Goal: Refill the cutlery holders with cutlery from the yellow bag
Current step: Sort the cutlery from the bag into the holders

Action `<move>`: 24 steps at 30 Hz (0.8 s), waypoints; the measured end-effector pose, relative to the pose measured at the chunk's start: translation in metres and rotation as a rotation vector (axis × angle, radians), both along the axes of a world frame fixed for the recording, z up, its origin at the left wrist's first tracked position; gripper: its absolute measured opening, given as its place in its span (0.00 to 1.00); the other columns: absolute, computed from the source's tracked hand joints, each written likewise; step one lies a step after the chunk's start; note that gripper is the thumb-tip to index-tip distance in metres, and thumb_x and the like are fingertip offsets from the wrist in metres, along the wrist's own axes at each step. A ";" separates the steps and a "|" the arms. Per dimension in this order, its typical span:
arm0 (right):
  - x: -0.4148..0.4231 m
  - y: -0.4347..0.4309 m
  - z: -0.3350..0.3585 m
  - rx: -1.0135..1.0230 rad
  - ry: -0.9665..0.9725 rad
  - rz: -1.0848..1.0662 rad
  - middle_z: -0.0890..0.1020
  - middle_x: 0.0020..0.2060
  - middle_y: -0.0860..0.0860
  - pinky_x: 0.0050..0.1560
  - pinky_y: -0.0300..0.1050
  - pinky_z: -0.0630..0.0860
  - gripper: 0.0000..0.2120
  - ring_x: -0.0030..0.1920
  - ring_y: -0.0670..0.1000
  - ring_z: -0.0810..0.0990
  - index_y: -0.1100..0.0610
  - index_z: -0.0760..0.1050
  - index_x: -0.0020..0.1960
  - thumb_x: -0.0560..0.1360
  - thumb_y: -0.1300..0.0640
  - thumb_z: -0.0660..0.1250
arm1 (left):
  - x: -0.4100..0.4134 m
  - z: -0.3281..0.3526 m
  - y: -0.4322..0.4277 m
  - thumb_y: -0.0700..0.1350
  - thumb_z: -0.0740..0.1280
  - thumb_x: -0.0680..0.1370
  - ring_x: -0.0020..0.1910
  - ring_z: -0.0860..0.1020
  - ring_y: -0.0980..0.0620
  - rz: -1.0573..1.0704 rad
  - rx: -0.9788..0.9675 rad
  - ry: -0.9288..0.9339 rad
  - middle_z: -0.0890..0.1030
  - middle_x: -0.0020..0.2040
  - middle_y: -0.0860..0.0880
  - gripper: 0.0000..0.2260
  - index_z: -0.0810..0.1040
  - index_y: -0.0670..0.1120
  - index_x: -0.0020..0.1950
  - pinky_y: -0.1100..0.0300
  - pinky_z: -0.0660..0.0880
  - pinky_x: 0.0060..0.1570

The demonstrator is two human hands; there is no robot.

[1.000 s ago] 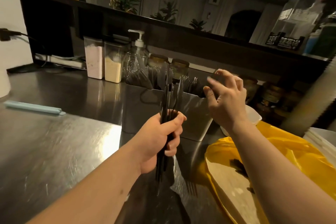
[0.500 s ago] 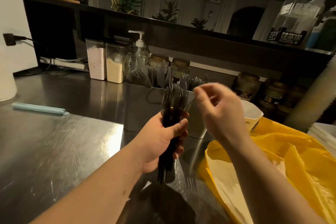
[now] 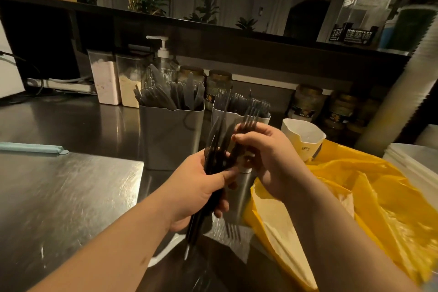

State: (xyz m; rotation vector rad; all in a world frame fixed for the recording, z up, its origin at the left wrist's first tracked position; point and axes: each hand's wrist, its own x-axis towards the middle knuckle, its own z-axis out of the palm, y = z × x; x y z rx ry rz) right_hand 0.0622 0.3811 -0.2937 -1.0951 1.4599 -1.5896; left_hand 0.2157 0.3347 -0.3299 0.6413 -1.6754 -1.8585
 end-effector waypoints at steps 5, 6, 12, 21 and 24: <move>-0.017 -0.018 0.032 -0.089 0.182 -0.153 0.85 0.38 0.49 0.31 0.31 0.74 0.06 0.37 0.41 0.81 0.53 0.84 0.46 0.79 0.60 0.69 | -0.002 -0.006 -0.006 0.42 0.69 0.80 0.29 0.75 0.51 0.059 0.027 -0.027 0.80 0.36 0.48 0.07 0.76 0.45 0.57 0.60 0.70 0.25; -0.023 -0.023 0.039 -0.109 0.216 -0.201 0.85 0.39 0.49 0.31 0.31 0.73 0.05 0.38 0.41 0.81 0.53 0.84 0.46 0.78 0.58 0.70 | -0.002 -0.007 -0.007 0.43 0.69 0.80 0.28 0.75 0.51 0.073 0.030 -0.032 0.80 0.36 0.47 0.07 0.76 0.45 0.57 0.60 0.69 0.25; -0.058 -0.037 0.084 -0.543 0.447 -0.605 0.82 0.44 0.44 0.41 0.35 0.80 0.04 0.46 0.40 0.83 0.55 0.80 0.52 0.80 0.61 0.67 | -0.003 -0.013 -0.016 0.44 0.68 0.81 0.26 0.72 0.55 0.213 0.012 -0.034 0.79 0.37 0.47 0.04 0.77 0.47 0.55 0.62 0.69 0.25; -0.058 -0.077 0.072 -0.568 1.044 -0.565 0.80 0.49 0.47 0.52 0.34 0.77 0.07 0.51 0.44 0.78 0.59 0.80 0.55 0.80 0.63 0.65 | 0.000 -0.012 -0.020 0.44 0.68 0.81 0.27 0.72 0.54 0.250 0.037 0.070 0.77 0.36 0.47 0.05 0.77 0.45 0.54 0.63 0.68 0.25; -0.053 -0.079 0.063 -0.233 1.218 -0.427 0.81 0.57 0.52 0.60 0.47 0.76 0.11 0.58 0.50 0.76 0.56 0.81 0.59 0.83 0.59 0.61 | 0.001 -0.011 -0.020 0.45 0.68 0.81 0.28 0.73 0.54 0.226 0.034 0.089 0.77 0.36 0.47 0.06 0.77 0.44 0.56 0.63 0.68 0.25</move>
